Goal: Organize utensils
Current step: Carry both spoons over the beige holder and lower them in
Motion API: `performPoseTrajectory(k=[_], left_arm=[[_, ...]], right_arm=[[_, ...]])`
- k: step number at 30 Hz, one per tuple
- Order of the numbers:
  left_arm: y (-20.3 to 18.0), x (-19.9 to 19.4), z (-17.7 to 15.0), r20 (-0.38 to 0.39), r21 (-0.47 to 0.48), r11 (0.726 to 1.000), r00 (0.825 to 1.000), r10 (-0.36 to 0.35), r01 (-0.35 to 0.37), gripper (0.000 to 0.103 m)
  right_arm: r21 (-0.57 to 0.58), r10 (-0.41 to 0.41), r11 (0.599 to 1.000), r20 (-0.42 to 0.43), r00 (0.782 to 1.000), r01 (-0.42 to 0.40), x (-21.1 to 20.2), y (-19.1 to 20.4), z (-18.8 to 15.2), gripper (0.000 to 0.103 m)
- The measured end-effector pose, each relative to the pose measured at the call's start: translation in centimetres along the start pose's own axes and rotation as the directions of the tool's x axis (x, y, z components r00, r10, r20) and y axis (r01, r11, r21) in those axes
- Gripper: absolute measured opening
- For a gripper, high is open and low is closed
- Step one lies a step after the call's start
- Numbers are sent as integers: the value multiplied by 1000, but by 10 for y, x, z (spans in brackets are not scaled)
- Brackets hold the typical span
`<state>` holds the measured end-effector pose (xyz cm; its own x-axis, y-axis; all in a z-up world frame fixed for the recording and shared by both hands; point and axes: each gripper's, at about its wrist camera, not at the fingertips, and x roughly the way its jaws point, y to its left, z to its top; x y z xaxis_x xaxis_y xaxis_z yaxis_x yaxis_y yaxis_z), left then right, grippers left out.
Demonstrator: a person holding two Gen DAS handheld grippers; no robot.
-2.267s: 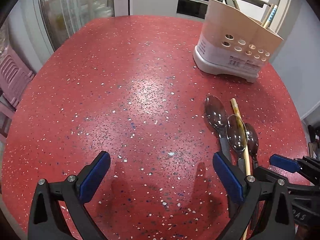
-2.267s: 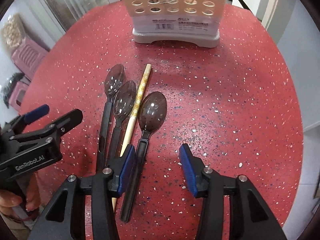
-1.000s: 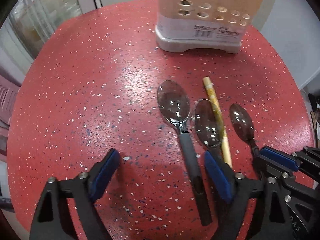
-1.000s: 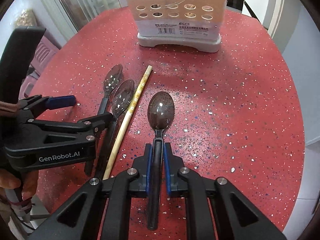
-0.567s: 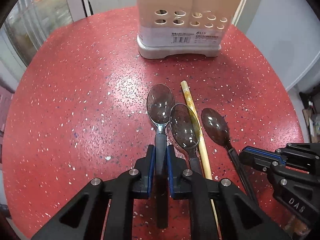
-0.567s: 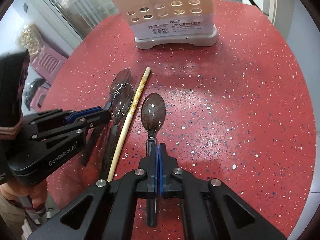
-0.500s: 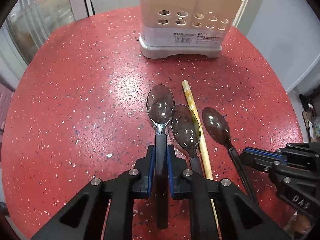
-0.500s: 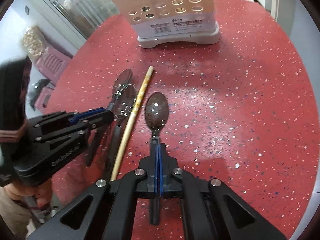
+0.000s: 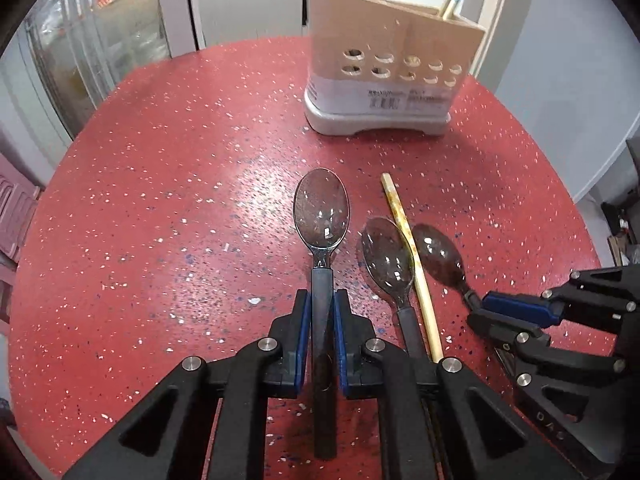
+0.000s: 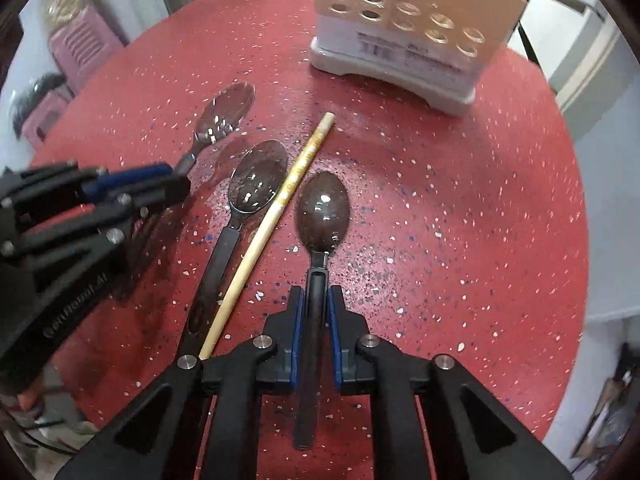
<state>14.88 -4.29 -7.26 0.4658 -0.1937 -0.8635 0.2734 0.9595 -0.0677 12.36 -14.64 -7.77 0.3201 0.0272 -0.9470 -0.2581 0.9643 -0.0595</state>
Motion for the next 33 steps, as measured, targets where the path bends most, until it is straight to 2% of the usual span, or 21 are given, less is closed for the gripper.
performPoseTrajectory(k=[4, 8, 15, 22, 28, 33], left_arm=[[12, -12, 3, 50, -42, 999, 999, -10, 12, 37], [19, -23, 5, 86, -58, 998, 996, -8, 13, 37], [26, -43, 22, 154, -103, 994, 988, -10, 26, 37], [30, -75, 57, 264, -143, 987, 964, -27, 67, 37], [28, -85, 101, 330, -138, 986, 943, -41, 92, 37], [22, -86, 146, 392, -131, 985, 918, -51, 111, 37]], right_arm=[[82, 115, 990, 36, 993, -118, -4, -16, -4, 12], [138, 200, 967, 108, 974, -214, -19, -35, -12, 12], [173, 290, 922, 281, 915, -346, -66, -68, -9, 12], [176, 279, 904, 446, 851, -389, -110, -92, 21, 12], [174, 251, 906, 515, 820, -386, -125, -111, 55, 12], [179, 228, 902, 573, 787, -392, -135, -126, 86, 12]])
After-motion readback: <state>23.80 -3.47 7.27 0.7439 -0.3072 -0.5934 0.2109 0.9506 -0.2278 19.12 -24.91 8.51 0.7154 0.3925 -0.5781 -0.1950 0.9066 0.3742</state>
